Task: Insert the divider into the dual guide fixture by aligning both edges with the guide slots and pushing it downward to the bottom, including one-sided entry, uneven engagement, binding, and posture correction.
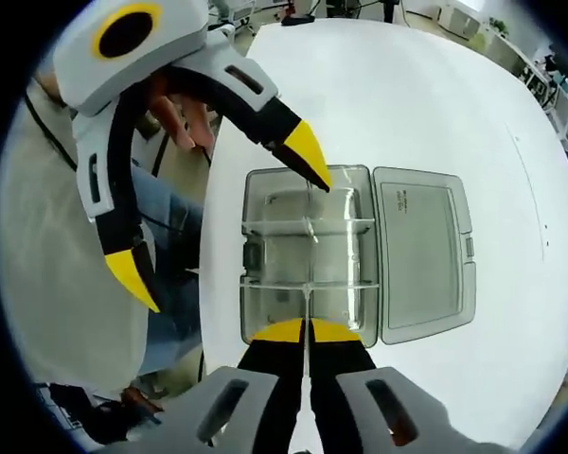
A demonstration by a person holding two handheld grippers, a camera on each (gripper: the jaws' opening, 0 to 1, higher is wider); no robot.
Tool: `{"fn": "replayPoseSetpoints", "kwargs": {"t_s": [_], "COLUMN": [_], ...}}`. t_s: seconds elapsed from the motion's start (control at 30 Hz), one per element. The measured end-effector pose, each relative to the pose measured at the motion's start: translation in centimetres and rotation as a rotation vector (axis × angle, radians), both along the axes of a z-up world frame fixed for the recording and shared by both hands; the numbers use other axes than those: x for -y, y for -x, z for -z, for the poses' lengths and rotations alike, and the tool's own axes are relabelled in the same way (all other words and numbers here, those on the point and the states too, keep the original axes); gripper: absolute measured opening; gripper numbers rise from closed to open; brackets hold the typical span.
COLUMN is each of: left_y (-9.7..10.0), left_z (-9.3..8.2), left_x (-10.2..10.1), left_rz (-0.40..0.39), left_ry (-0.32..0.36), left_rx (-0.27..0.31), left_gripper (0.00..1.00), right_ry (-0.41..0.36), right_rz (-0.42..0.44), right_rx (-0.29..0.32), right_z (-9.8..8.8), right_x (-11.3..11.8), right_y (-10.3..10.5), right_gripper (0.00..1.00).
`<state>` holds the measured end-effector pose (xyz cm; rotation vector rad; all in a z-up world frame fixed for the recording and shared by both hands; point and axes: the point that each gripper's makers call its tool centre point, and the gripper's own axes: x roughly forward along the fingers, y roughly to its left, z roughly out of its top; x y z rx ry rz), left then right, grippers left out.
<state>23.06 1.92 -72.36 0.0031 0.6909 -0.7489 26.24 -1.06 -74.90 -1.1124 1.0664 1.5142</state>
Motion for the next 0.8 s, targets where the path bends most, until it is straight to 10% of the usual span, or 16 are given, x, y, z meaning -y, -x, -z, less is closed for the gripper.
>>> {"fn": "replayPoseSetpoints", "kwargs": {"t_s": [0.8], "left_y": [0.0], "left_z": [0.0], "left_x": [-0.4], "left_rz": [-0.003], "left_ry": [0.0], "left_rx": [-0.007], "left_gripper": [0.84], "right_ry": [-0.005], "right_rz": [-0.022], "right_rx": [0.016], "right_z": [1.3], "right_x": [0.0], "right_y": [0.2], "right_gripper": [0.0]}}
